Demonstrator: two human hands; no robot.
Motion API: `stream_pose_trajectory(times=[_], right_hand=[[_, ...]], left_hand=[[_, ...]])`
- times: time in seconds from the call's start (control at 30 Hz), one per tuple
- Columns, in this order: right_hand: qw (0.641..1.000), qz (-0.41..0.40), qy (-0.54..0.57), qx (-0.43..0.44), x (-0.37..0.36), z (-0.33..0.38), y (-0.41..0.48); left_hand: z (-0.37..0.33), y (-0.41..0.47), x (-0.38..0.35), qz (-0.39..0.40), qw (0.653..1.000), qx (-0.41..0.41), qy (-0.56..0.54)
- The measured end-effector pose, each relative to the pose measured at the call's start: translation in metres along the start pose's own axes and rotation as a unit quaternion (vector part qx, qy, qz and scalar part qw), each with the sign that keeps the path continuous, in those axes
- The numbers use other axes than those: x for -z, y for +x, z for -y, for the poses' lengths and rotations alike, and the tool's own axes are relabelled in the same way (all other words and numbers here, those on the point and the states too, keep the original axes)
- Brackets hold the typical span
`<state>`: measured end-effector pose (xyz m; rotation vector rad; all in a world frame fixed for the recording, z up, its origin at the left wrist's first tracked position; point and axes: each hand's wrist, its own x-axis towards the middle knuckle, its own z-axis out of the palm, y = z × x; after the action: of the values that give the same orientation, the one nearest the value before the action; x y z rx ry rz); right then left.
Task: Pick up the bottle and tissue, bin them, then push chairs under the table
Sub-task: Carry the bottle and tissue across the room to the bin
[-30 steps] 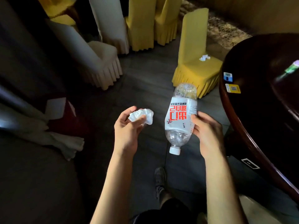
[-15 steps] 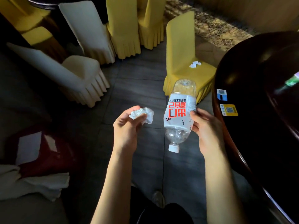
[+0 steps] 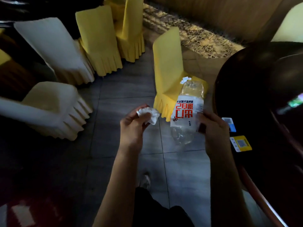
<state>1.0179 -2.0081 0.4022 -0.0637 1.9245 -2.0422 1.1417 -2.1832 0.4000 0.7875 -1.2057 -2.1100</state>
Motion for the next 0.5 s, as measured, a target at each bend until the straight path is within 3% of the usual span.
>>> stream_pose_trajectory(times=[0.1,0.5], right_hand=[[1.0,-0.003,-0.011,0.014,-0.031,0.009,0.03],[0.996,-0.09,-0.011,-0.004,-0.067,0.008,0.146]], left_hand=[[-0.018,0.051,-0.004,0.04,0.999,-0.009,0.035],[-0.017,0.201,-0.03,0.027,0.996,0.071,0.045]])
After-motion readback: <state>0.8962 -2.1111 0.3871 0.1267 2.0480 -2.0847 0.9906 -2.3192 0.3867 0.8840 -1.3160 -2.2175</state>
